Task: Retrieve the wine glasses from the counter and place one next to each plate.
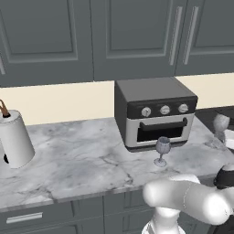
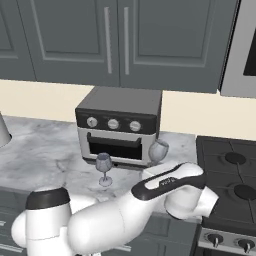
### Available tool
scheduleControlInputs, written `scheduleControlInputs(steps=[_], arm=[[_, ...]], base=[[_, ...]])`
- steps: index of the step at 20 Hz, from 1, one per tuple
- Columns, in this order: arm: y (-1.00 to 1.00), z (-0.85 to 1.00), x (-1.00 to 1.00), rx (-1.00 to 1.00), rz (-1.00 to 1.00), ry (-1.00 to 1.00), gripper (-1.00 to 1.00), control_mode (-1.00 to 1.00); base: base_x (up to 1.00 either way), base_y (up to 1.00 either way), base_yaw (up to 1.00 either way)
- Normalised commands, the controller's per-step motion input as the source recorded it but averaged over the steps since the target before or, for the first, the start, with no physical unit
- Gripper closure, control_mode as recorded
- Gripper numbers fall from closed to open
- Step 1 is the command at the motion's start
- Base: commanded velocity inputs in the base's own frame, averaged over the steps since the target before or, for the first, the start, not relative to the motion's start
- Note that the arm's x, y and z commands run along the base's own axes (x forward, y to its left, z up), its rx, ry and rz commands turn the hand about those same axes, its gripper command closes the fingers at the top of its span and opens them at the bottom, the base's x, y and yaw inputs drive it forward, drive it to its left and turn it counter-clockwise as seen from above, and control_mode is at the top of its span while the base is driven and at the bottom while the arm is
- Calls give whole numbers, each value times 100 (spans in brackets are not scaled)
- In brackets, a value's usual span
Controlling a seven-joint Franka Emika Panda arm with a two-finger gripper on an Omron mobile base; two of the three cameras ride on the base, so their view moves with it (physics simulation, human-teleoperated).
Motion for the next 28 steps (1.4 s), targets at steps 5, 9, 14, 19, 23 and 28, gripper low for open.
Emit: scheduleControlInputs(steps=[5,9,14,19,23,28], arm=[[42,75,-54,-16,0,-15,100,-100],[43,53,-61,-28,-1,-25,100,-100],[56,38,-47,-14,-3,-17,100,-100],[69,27,-27,0,0,-14,100,-100],[85,20,-41,-6,3,-24,100,-100],[0,0,0,0,0,0,100,100]], base=[[0,0,0],[0,0,0],[0,0,0],[0,0,0],[0,0,0],[-46,100,11]])
